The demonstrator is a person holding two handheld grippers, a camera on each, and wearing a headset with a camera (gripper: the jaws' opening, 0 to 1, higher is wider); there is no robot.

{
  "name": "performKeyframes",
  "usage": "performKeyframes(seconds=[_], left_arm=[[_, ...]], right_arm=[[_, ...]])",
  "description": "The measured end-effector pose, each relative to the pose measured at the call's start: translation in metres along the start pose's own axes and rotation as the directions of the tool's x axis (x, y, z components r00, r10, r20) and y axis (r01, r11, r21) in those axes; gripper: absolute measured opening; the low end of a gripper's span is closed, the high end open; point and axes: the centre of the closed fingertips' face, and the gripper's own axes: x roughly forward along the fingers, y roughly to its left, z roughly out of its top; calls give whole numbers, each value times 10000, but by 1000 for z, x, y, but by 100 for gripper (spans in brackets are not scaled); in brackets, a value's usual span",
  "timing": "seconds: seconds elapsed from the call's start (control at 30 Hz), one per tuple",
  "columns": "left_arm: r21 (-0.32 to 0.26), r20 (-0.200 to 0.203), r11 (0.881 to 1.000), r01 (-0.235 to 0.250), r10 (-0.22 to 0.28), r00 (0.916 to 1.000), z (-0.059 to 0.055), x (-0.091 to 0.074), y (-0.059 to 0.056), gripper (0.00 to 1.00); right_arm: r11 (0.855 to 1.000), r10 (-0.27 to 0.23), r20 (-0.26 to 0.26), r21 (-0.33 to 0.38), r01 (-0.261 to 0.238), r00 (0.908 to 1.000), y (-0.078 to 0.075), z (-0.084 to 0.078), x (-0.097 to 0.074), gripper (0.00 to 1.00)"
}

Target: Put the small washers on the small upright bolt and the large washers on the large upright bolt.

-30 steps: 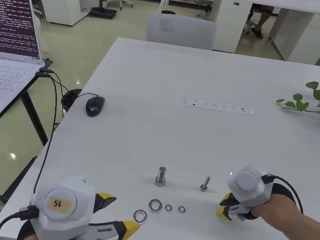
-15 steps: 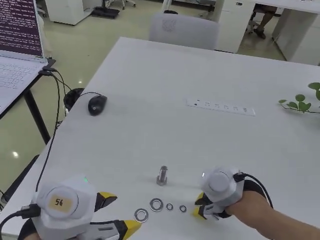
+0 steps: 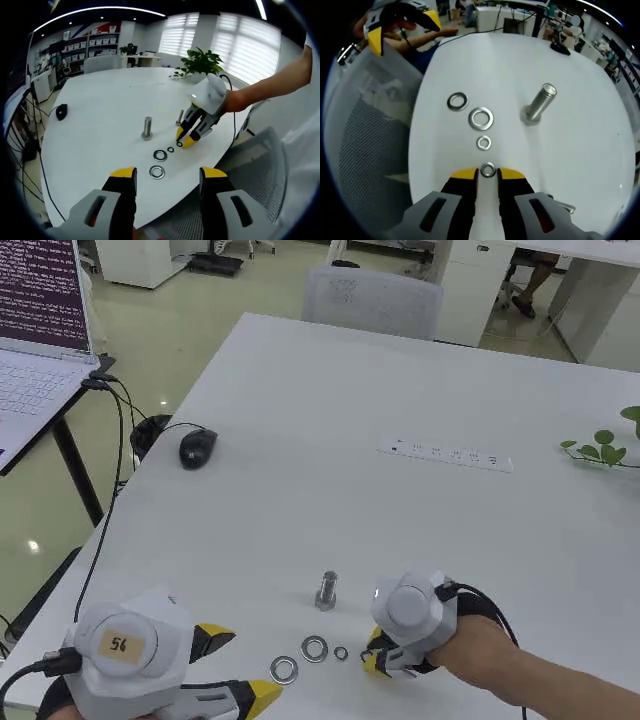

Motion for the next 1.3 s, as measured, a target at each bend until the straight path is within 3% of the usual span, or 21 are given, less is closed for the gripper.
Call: performKeyframes(seconds=[0.37, 0.9, 1.3], left_arm=[[95, -30, 9999, 136, -136, 9999, 3, 5, -6, 49], [45, -11, 10000, 33, -33, 10000, 3, 1, -1, 49], [133, 7, 9997, 194, -194, 9998, 6, 5, -5, 49]], right_arm=[[9985, 23, -232, -551, -36, 9997, 2, 1, 0, 13], [9951, -445, 536, 911, 395, 9976, 2, -11, -14, 13], [9634, -1522, 735, 2336, 1313, 9856, -21, -39, -48, 13]])
